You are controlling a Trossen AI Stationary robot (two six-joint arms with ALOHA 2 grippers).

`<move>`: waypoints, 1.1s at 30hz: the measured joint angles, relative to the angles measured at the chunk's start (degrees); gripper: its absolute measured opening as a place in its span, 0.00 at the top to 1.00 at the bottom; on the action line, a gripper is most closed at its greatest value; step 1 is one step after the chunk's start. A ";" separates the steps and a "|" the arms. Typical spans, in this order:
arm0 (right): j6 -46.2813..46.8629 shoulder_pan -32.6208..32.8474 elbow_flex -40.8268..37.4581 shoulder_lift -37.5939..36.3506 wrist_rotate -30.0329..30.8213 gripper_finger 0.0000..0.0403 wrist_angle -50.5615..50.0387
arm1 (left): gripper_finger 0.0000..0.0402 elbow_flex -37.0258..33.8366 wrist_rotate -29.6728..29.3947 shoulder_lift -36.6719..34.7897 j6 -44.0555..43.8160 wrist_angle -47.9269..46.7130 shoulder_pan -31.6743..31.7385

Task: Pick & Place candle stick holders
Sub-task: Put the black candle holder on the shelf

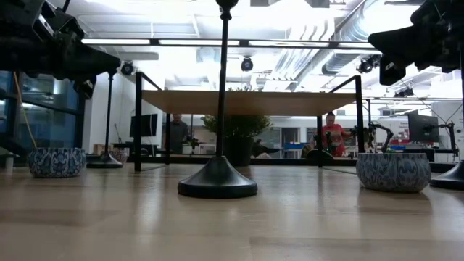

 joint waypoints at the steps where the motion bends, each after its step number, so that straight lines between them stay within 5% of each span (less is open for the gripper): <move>1: -0.14 -0.02 0.00 -0.02 0.02 1.00 0.02 | 1.00 0.00 0.00 -0.01 -0.01 0.01 -0.02; 14: 13.04 0.04 0.72 0.01 -1.82 1.00 -2.51 | 1.00 0.00 0.00 -0.01 0.00 0.01 0.00; 27: 20.46 0.06 25.31 5.53 19.31 1.00 -42.72 | 1.00 0.00 0.01 0.00 0.00 0.01 -0.02; 33: 33.65 0.04 37.51 13.96 19.24 1.00 -55.89 | 1.00 0.00 -0.01 0.00 0.01 0.00 0.00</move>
